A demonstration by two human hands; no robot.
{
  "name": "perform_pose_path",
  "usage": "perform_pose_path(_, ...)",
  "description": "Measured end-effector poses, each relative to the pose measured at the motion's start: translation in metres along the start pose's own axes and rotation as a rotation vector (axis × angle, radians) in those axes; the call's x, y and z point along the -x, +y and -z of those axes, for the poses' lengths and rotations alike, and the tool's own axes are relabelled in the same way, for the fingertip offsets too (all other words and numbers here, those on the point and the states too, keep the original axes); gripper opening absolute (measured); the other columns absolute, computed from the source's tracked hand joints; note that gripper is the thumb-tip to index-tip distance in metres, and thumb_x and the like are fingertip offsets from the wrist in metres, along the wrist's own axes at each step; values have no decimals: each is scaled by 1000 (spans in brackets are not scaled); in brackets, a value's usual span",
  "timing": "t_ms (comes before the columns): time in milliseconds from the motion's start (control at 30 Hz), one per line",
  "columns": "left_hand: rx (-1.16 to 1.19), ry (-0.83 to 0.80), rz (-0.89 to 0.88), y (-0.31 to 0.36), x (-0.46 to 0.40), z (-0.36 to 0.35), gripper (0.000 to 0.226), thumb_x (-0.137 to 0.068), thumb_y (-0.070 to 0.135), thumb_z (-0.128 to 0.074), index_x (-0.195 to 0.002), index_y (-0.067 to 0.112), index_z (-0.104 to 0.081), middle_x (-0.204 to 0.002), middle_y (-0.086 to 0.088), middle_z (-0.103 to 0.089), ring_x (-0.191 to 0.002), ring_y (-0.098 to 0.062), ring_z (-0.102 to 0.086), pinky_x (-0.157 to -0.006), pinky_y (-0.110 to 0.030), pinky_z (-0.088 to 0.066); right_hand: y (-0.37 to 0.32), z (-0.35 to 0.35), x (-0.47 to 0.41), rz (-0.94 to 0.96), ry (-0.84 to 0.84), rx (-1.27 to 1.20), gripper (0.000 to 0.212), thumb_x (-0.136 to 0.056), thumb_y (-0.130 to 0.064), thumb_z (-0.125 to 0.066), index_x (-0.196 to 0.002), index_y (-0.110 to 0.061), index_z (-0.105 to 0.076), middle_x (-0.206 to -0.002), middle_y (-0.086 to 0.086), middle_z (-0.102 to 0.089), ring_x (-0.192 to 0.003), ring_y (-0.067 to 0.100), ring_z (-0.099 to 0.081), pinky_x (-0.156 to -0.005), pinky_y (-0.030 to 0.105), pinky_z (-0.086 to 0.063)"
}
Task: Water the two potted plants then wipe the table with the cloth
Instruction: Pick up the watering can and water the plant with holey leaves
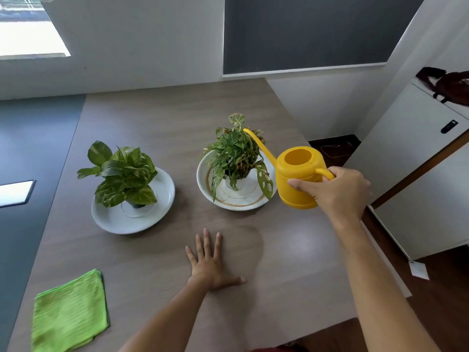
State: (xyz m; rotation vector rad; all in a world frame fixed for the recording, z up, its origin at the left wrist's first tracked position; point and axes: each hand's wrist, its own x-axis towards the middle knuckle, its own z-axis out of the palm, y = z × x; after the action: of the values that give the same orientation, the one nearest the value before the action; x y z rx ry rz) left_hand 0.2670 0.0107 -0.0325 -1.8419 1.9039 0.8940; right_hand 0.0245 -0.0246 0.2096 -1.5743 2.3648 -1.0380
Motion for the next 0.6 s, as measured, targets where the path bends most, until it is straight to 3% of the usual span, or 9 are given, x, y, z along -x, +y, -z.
perform_pose_path(133,10,4,-8,0,0,0,159,-39,104,-49,-149,29,37,-147,-11,55,-134,-34,52,-109,-68,26,-4,1,0,-2,0,26,68,-51,-66,-84,-49,-19,-36,-50,-8,-44,-51,15,-43,-50,22,-22)
perform_pose_path(300,9,1,-9,0,0,0,157,-42,102,-53,-149,30,37,-147,-11,56,-133,-34,52,-109,-69,26,-6,2,2,35,13,28,64,-54,-68,-82,-52,-20,-40,-61,1,-57,-58,21,-52,-52,21,-25)
perform_pose_path(600,-3,0,-4,0,-3,-1,157,-44,102,-52,-148,29,38,-147,-12,56,-134,-35,52,-109,-70,25,-8,5,3,82,39,7,62,-54,-69,-81,-52,-20,-43,-61,2,-60,-55,18,-53,-53,20,-30)
